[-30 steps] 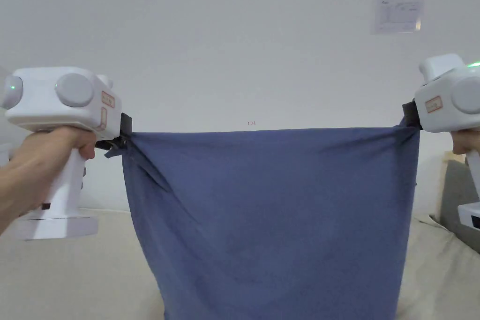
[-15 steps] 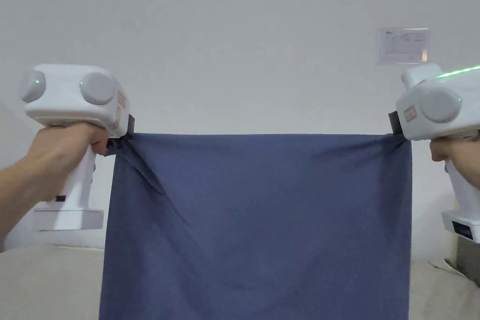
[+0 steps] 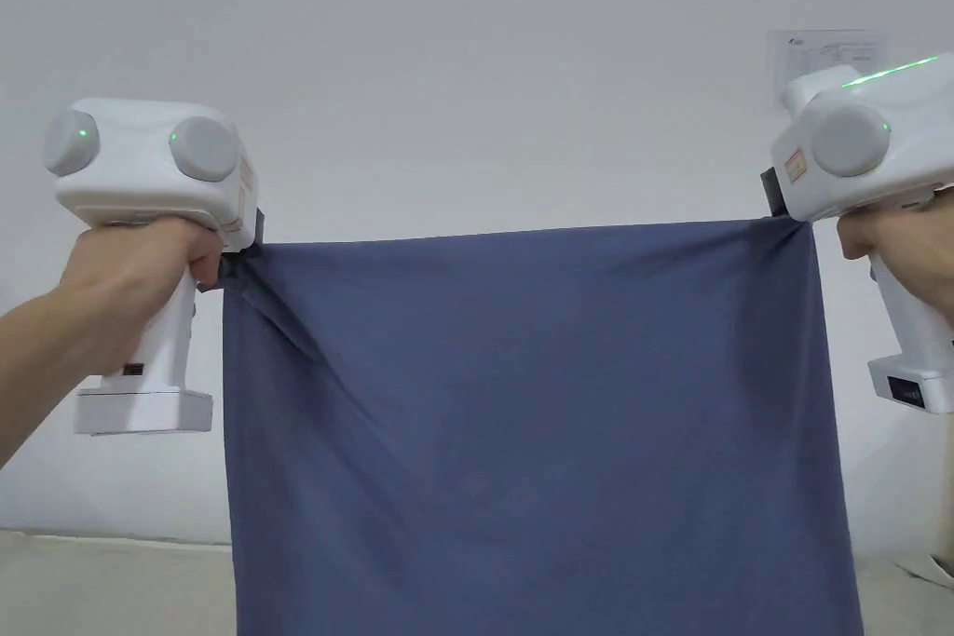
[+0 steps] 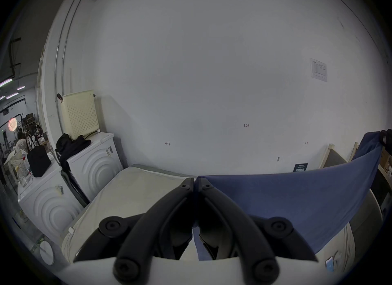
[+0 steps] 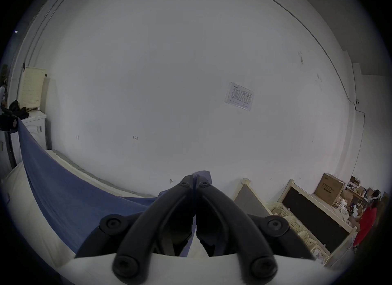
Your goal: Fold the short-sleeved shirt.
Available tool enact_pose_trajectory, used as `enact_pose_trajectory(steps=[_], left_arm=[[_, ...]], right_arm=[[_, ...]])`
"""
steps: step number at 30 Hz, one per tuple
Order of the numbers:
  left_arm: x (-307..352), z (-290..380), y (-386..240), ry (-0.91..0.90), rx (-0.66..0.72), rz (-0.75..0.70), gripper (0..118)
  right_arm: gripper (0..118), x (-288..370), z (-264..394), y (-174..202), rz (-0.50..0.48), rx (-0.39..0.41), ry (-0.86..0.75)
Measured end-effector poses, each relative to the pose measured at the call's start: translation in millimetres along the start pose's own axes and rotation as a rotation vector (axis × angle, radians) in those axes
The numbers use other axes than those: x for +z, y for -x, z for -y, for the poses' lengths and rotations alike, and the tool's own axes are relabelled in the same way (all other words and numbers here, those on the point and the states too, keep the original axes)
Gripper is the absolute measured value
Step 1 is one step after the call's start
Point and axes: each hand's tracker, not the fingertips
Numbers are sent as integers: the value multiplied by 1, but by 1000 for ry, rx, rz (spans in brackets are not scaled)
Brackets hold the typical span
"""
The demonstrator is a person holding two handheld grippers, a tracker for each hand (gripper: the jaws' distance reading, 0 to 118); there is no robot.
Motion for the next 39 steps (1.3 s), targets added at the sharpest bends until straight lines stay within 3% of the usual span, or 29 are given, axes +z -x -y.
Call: enact_pose_trajectory(steps=[7,11,15,18,22,25,32,36,39], left_arm=[[-59,16,-26,-17,15,11,2],[-103,37,-35,12,-2,-14,2],[-143,88,-44,72,-59,-36,2],[-160,146,-47,98,-87,-43,2],[-149,235,-39,240,-65,37,2],[-122,290,-29,276,-96,34,2],[-22,391,9,382,-95,27,2],[31,440,27,447,-84,36,2],[67,476,34,495,-110,37,2]], right_arm=[[2,-66,27,14,-8,-35,16],[2,-102,54,23,-14,-8,72],[3,-121,109,38,-46,-35,147],[3,-109,179,50,-115,-99,193],[2,-75,268,70,-135,-20,273],[2,-38,325,72,-189,-135,359],[2,66,424,75,-233,-129,498],[3,125,465,71,-253,-210,549],[3,169,495,74,-264,-190,602]])
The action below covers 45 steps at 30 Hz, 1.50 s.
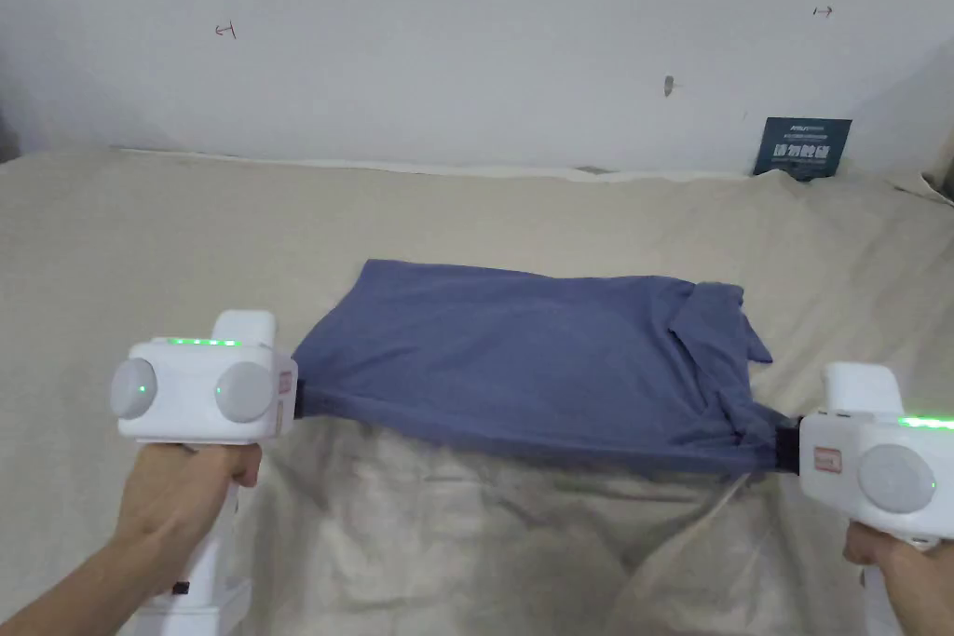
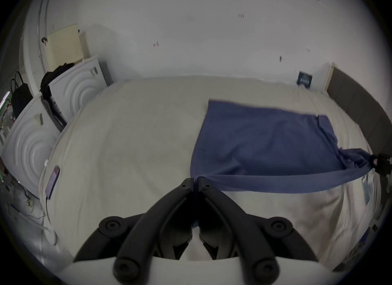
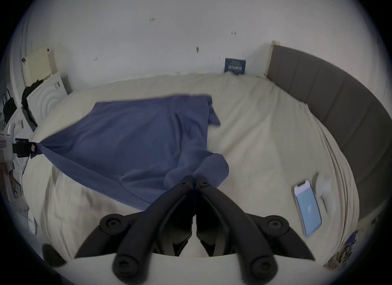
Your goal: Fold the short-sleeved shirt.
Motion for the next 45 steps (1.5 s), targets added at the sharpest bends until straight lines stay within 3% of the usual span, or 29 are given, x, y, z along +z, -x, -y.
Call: enact_pose_trajectory(steps=[8,13,26,28,29,31,32,33,34,38,39,40,41,42,43,44,45], left_arm=[[61,93,10,25,19,26,2],[64,138,27,73,28,51,2],[91,192,31,142,-7,82,2],[89,191,29,156,-22,78,2],[89,190,31,166,-22,90,20],[90,189,34,161,-10,96,118],[94,191,34,169,-11,87,109],[107,185,43,35,111,97,109],[112,181,50,83,3,70,110],[125,184,65,110,24,61,109],[129,184,69,116,20,60,103],[104,189,77,115,24,59,80],[102,190,81,130,27,82,68],[102,191,84,135,37,105,49],[98,194,86,153,24,100,49],[117,185,82,114,75,54,0],[116,183,80,149,43,44,0]], right_arm=[[3,54,105,-12,-3,-15,58],[2,78,146,-15,-18,-55,97],[3,106,186,-25,-38,-60,135],[8,101,186,-26,-38,-87,153],[38,100,185,-26,-33,-93,163],[116,101,186,-28,38,-113,193],[115,103,187,-32,-1,-126,203],[115,114,190,-37,-17,-164,200],[115,116,187,-41,-15,-161,187],[113,120,189,-58,5,-185,213],[104,120,187,-61,-7,-205,240],[78,122,186,-64,-19,-224,235],[51,128,187,-66,-2,-254,221],[35,130,186,-65,2,-250,204],[35,129,184,-63,34,-228,194],[0,129,183,-60,56,-212,161],[0,122,189,-69,66,-218,173]])
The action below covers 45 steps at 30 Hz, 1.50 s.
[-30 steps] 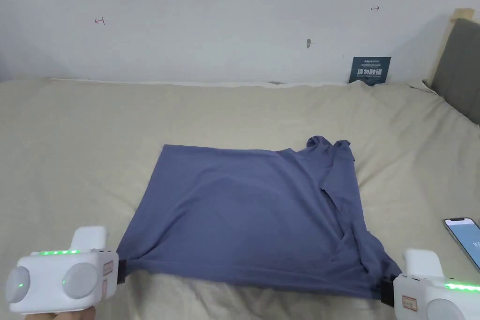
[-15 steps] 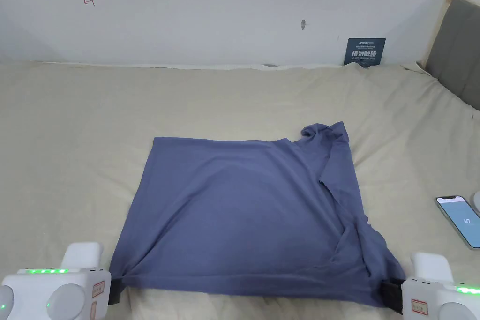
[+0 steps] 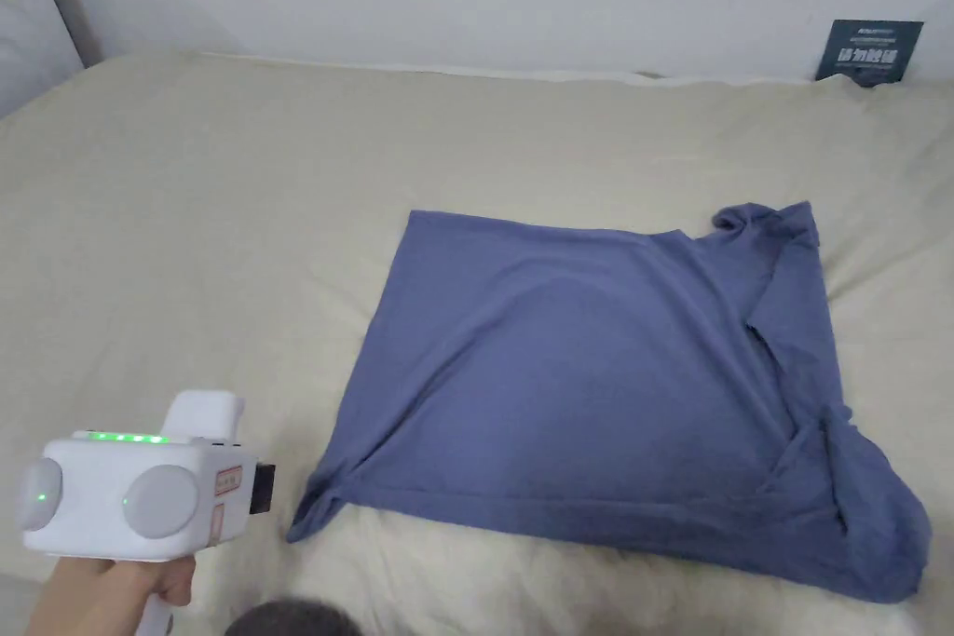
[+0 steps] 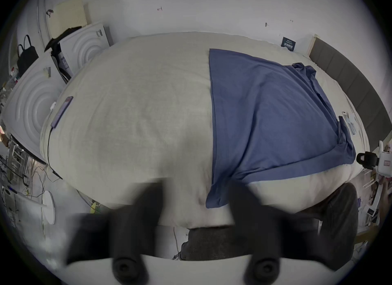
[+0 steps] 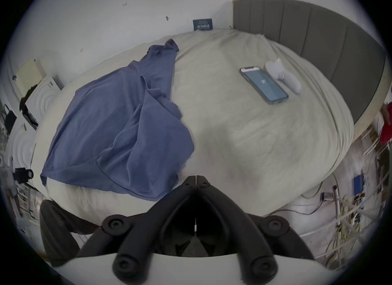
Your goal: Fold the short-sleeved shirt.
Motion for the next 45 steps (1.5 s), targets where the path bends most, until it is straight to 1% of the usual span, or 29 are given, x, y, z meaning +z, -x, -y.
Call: enact_pose_trajectory(steps=[3,4,5,6,11,12,13,14,15,16,17,18,19,20,22,23,25,28,29,30,31,32,33,34,35,36,37,41,45], left_arm=[[-19,-4,7,47,26,99,0],[-24,-6,5,69,19,121,15],[-27,-6,2,61,2,98,81],[-34,-7,0,91,-47,68,114],[-44,8,-28,130,-92,51,110],[-45,12,-31,138,-101,44,99],[-42,12,-30,104,-100,-2,64],[-45,11,-26,109,-98,1,0],[-55,9,-17,95,-53,53,0],[-56,6,-14,116,-21,55,0],[-55,5,-13,127,-34,57,0],[-54,4,-12,121,-36,58,0],[-57,3,-13,113,-44,48,0],[-57,2,-12,111,-50,46,0],[-56,-1,-9,107,-38,52,0],[-47,1,-21,107,-34,54,0],[-46,1,-23,108,-37,56,0],[-47,2,-25,111,-46,52,0],[-46,1,-26,113,-42,53,0],[-46,2,-26,116,-39,54,0],[-44,2,-24,116,-37,56,0],[-43,2,-25,119,-43,58,0],[-43,3,-26,120,-48,56,0],[-43,3,-26,122,-56,53,0],[-45,2,-23,125,-58,53,0],[-44,2,-23,126,-58,56,0],[-42,3,-23,123,-50,63,0],[-34,-2,-26,112,-54,68,0],[-33,-7,-24,93,-40,80,0]], right_arm=[[0,-7,-6,-1,-35,3,21],[0,8,-2,18,-14,37,-1],[0,9,-2,22,-24,48,-4],[0,10,-2,26,-29,51,-7],[0,10,-1,33,-57,45,-4],[0,5,-6,27,-65,47,6],[0,6,-6,28,-67,53,6],[0,6,-6,28,-67,61,4],[0,6,-6,28,-64,67,2],[0,6,-5,27,-65,67,0],[2,5,-6,25,-70,60,4],[22,4,-7,25,-72,53,9],[65,4,-7,24,-71,46,5],[118,1,-9,24,-70,44,6],[116,-1,-7,23,-85,2,64],[116,1,-13,22,-95,16,25],[116,-6,-19,26,-104,13,67],[115,-30,-14,41,-85,88,117],[110,-35,-13,43,-91,105,131],[99,-38,-11,45,-104,127,141],[81,-41,-9,46,-122,147,148],[59,-39,-3,53,-148,215,164],[54,-39,-1,54,-123,246,153],[47,-36,-1,51,-130,241,118],[19,-31,-2,47,-137,208,101],[8,-27,0,44,-144,172,78],[8,-23,-1,42,-145,128,64],[7,-20,-7,39,-150,159,68],[7,-14,-14,33,-170,130,53]])
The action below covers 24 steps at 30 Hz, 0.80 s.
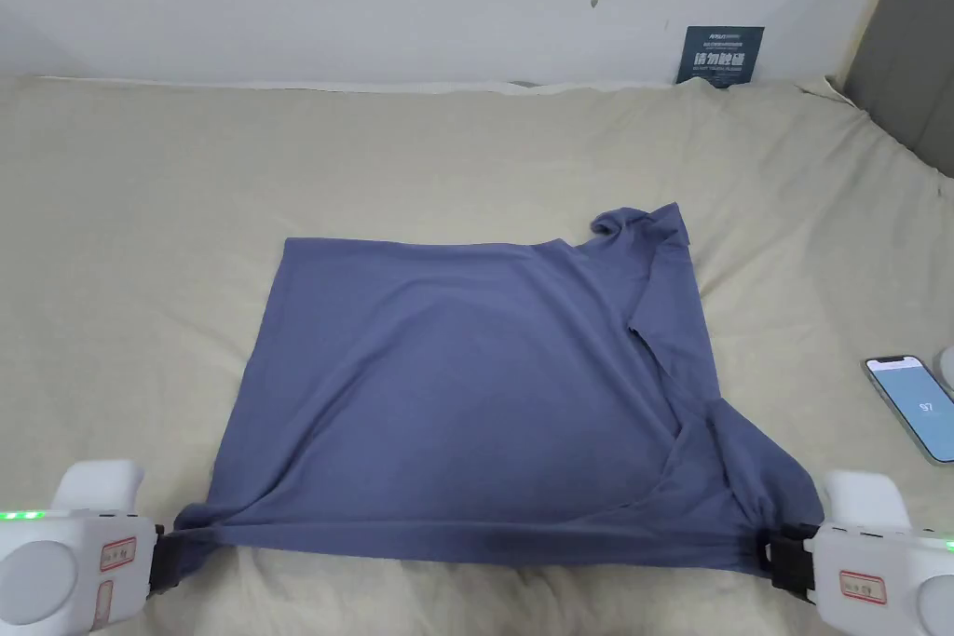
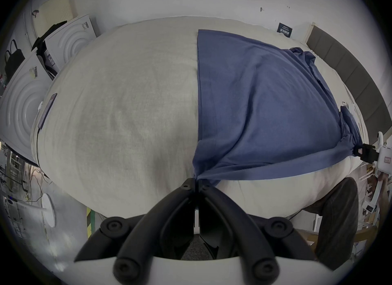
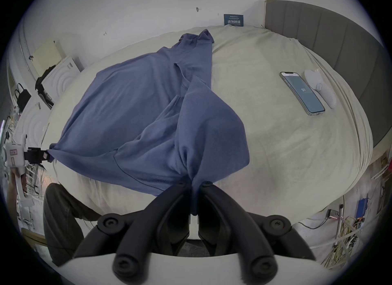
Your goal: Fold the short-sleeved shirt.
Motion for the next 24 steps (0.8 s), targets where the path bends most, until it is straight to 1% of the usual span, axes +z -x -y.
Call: enact_pose_trajectory(steps=[6,9,12,17,20,24], left_arm=[[17,-29,5,-48,14,14,0],[18,-49,0,-72,0,13,0],[7,-81,7,-97,-2,12,0],[-10,-136,2,-113,9,2,0],[-25,-167,-7,-109,0,-15,0],[-57,-201,-11,-84,-4,-25,0]], right_arm=[[7,10,-23,8,13,4,-41],[7,9,-45,13,24,1,-58],[7,4,-76,19,32,16,-74],[8,-17,-131,33,61,62,-91],[8,-45,-165,36,85,86,-72],[8,-77,-192,37,116,94,-35]])
